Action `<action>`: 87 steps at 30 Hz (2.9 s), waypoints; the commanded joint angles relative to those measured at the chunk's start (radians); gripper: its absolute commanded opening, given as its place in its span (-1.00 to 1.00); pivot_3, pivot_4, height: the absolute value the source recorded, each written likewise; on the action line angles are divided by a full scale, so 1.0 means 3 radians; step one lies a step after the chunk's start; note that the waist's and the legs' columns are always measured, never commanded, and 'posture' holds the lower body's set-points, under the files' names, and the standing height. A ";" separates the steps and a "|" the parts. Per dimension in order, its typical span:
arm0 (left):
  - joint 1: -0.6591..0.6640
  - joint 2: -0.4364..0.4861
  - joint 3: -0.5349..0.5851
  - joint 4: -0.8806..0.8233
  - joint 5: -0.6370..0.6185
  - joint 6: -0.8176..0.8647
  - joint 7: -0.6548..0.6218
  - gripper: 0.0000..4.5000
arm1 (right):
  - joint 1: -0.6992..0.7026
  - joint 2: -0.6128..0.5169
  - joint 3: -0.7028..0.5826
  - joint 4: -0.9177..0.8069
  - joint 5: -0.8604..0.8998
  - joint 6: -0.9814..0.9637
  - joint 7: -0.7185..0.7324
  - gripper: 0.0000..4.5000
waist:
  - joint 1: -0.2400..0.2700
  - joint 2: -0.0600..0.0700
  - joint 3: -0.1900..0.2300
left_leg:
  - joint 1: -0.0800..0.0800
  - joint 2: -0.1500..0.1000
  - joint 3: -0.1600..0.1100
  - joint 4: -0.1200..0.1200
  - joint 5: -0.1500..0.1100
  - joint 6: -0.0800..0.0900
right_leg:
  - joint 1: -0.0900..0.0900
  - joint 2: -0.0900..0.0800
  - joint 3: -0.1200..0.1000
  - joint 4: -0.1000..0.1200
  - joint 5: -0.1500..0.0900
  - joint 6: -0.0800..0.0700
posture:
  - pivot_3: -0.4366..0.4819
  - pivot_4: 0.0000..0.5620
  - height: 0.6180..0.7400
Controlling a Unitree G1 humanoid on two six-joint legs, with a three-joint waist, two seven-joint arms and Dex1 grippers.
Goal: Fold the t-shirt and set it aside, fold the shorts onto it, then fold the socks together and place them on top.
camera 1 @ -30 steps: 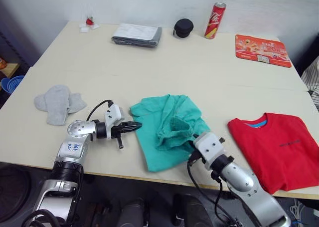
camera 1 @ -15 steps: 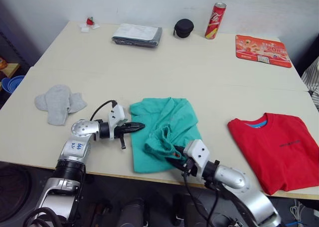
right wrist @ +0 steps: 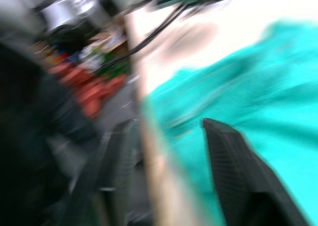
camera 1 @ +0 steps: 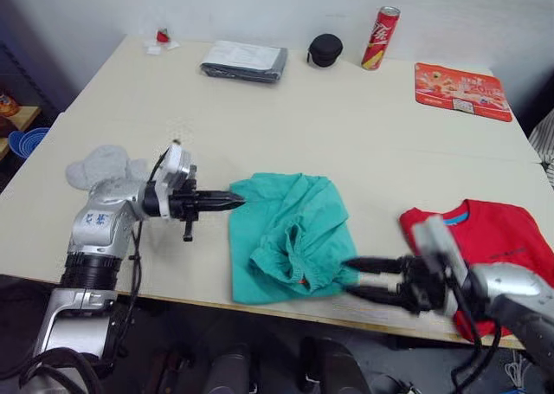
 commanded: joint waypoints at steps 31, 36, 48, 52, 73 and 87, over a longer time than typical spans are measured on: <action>-0.0348 -0.0822 -0.0236 0.1258 0.0438 -0.1548 0.0049 -1.00 | 0.0107 0.0833 0.0673 0.0182 -0.1063 -0.0782 -0.0289 -0.99 | -0.0011 0.0006 -0.0001 | 0.0002 0.0004 -0.0006 0.0008 0.0002 -0.0007 | 0.0005 0.0005 -0.0012 0.0004 -0.0001 -0.0001 | -0.05 -0.47 1.00; -0.0212 -0.0811 -0.0344 0.0224 0.0172 -0.0866 0.0078 -1.00 | -0.0374 0.0901 0.0517 0.0425 -0.0919 -0.0538 -0.0480 -0.99 | -0.0029 0.0006 -0.0001 | 0.0000 0.0004 -0.0015 0.0021 0.0000 -0.0004 | 0.0014 0.0002 -0.0018 0.0005 -0.0001 -0.0001 | -0.05 -0.47 1.00; 0.0514 -0.0666 -0.0877 0.0470 0.1036 -0.1230 0.0417 -1.00 | -0.0995 0.1356 0.0794 0.2066 -0.1909 -0.1348 -0.0795 -0.99 | -0.0043 0.0017 0.0003 | 0.0000 0.0002 -0.0006 0.0020 0.0002 -0.0004 | 0.0008 0.0007 -0.0012 0.0014 -0.0001 -0.0001 | -0.05 -0.47 1.00; 0.0630 -0.0618 -0.0834 0.0827 0.1178 -0.1502 0.0571 -1.00 | -0.1025 0.1336 0.0650 0.2250 -0.1865 -0.1435 -0.0762 -0.99 | -0.0043 0.0021 0.0000 | 0.0003 0.0002 -0.0008 0.0021 0.0001 -0.0003 | 0.0011 0.0003 -0.0012 0.0013 -0.0001 -0.0001 | -0.05 -0.47 1.00; 0.0440 -0.0370 -0.0316 0.0887 0.0669 -0.2033 -0.0084 -1.00 | -0.1124 0.0035 -0.0557 0.1558 0.0733 0.2679 -0.0954 0.59 | -0.0119 0.0051 0.0001 | 0.0000 0.0004 -0.0015 0.0016 -0.0002 0.0001 | 0.0007 -0.0007 -0.0014 -0.0003 -0.0002 -0.0005 | -0.05 -0.47 1.00; 0.0512 -0.0486 -0.0330 0.1320 0.0844 -0.2360 0.0038 -1.00 | -0.1792 0.1287 -0.0133 0.2084 0.0324 0.3117 -0.1560 0.89 | -0.0158 0.0038 -0.0007 | -0.0001 0.0002 -0.0009 0.0014 -0.0003 0.0003 | 0.0004 -0.0007 -0.0014 0.0009 -0.0002 -0.0004 | -0.05 -0.47 1.00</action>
